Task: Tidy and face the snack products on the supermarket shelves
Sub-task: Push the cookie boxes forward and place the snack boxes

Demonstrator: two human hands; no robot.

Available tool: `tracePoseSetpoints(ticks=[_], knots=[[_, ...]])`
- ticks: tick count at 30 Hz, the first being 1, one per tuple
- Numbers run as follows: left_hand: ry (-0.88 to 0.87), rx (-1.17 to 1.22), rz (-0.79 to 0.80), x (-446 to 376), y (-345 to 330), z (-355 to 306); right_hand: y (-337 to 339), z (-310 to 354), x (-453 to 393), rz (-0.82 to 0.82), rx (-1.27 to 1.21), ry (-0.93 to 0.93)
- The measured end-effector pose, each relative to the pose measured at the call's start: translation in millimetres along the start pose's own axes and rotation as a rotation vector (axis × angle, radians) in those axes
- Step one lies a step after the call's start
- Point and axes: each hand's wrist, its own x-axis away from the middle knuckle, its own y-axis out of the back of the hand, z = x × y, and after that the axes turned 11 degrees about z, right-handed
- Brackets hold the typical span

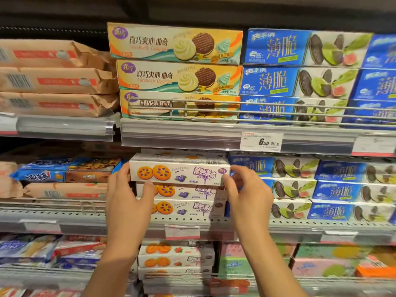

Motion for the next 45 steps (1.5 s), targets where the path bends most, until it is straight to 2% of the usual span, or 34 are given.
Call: tracePoseSetpoints(ticks=[6,10,13,16,18,22,24,26,32,45], knots=[[0.032,-0.124,0.036,1,1,-1,-4,-2,-8,-0.031,0.028,-0.052],[0.031,-0.208,0.082,-3,-1,-1,0,-3,-14,0.015,0.042,-0.086],[0.041,-0.196,0.028,-2,-1,-4,12,-10,-15,0.047,0.068,0.001],[-0.18,-0.209,-0.118,5,-6,-13,33,-23,-19,-0.066,0.204,0.173],[-0.367,-0.318,-0.091,7,-17,-21,45,-34,-28,-0.1,0.358,0.259],[-0.591,-0.585,0.048,1,-50,-39,59,-41,-45,0.109,0.636,0.265],[-0.596,-0.701,0.101,-3,-64,-48,62,-39,-49,0.228,0.72,0.23],[-0.568,-0.784,0.147,-8,-75,-52,63,-38,-52,0.278,0.736,0.222],[-0.598,-0.805,0.075,-13,-87,-44,65,-48,-54,0.232,0.745,0.288],[-0.556,-0.783,0.077,-6,-88,-53,70,-47,-53,0.246,0.676,0.342]])
